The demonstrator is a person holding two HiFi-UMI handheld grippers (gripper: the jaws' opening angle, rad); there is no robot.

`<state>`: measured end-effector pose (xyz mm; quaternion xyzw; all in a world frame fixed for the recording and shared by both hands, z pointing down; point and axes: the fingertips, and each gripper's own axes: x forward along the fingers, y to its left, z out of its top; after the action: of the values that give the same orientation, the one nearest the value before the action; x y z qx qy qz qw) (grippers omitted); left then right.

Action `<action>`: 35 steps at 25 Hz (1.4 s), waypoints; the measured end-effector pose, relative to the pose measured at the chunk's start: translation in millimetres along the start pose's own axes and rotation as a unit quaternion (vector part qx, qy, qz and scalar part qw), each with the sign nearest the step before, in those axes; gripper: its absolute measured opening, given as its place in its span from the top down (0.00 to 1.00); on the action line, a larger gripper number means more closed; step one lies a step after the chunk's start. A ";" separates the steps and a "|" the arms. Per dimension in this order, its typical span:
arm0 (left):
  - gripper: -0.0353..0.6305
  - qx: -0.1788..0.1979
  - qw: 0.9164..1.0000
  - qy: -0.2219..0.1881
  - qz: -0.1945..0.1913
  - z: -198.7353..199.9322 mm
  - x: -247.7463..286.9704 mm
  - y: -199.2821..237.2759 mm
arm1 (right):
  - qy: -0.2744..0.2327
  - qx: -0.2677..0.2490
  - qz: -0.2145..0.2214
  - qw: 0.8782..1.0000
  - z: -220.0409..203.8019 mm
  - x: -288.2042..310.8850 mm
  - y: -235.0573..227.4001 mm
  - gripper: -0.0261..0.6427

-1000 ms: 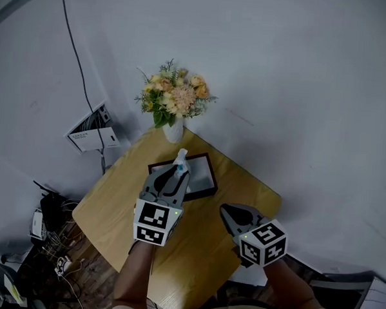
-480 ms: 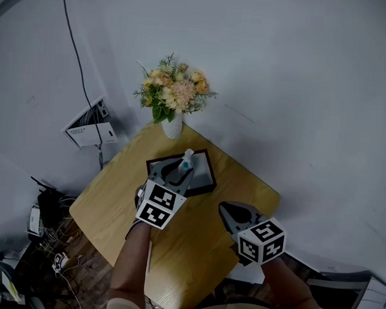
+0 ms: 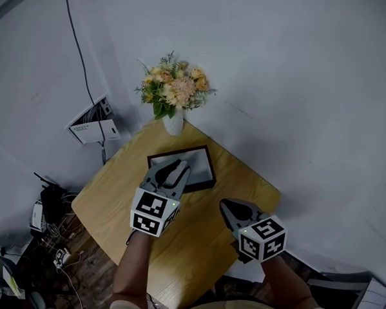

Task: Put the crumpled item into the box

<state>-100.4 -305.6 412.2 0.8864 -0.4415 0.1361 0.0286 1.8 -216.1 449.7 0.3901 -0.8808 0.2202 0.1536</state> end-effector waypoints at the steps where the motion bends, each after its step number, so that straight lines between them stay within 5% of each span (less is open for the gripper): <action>1: 0.79 0.000 1.000 -0.006 0.006 2.7 -4.6 -1.4 | -0.002 0.000 0.002 1.000 0.6 -0.8 0.5 0.92; 17: 0.91 -0.047 0.998 -0.020 0.025 10.2 -63.6 -74.9 | -0.032 -0.016 0.039 0.999 7.4 -35.8 18.8 0.92; 35: 0.91 -0.114 0.982 -0.033 0.147 8.9 -159.5 -114.4 | -0.050 -0.020 0.075 0.996 -1.4 -76.9 44.2 0.92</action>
<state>-99.4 -114.0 369.1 0.8068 -0.5803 0.0582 0.0949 18.4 -141.3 405.0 0.3307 -0.9183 0.1934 0.1001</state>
